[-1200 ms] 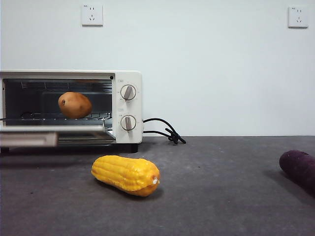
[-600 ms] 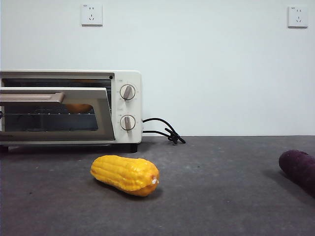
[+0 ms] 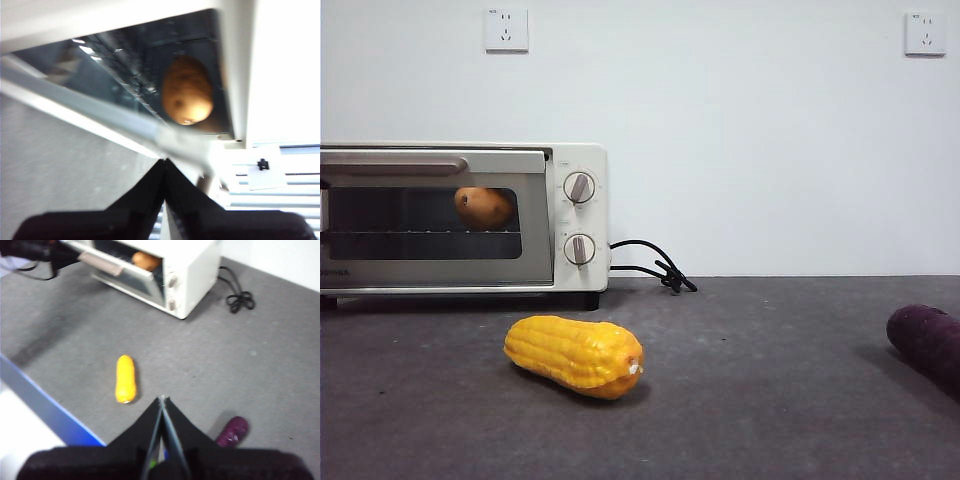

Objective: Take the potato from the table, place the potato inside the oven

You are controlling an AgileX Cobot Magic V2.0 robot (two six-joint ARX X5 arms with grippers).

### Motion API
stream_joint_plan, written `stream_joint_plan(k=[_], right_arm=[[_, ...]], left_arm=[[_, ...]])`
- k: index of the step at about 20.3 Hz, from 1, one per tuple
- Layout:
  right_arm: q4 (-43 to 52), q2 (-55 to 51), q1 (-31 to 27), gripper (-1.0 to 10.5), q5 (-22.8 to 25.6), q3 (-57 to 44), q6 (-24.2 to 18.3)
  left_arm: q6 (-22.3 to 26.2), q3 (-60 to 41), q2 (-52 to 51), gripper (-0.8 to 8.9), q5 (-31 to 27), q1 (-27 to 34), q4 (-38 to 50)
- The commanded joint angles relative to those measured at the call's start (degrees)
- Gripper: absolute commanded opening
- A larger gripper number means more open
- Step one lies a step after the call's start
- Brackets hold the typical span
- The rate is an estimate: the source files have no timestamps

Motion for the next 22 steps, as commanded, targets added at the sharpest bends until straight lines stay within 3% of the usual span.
stream_joint_plan(k=[1,8,14,22], right_arm=[[-1.25,-0.13,0.02,-0.1,-0.63,-0.44,0.61],[-1.25,-0.13,0.02,-0.1,-0.63,-0.44,0.63],[-1.25,-0.11,0.02,-0.1,-0.55,-0.46,0.61],[-1.22,0.02,0.02,0.1,5.51,-0.44,0.61]], left_arm=[[-3.08,1.27,0.48,-0.06,-1.2,-1.18,0.66],[-3.19,4.9,0.48,-0.06,-2.86,-2.99,0.42],[-1.97,5.25,0.37,-0.06,0.57,-4.5,-0.9],[12.48,5.25,-4.15,-0.06,-0.94,-9.81,-15.74]])
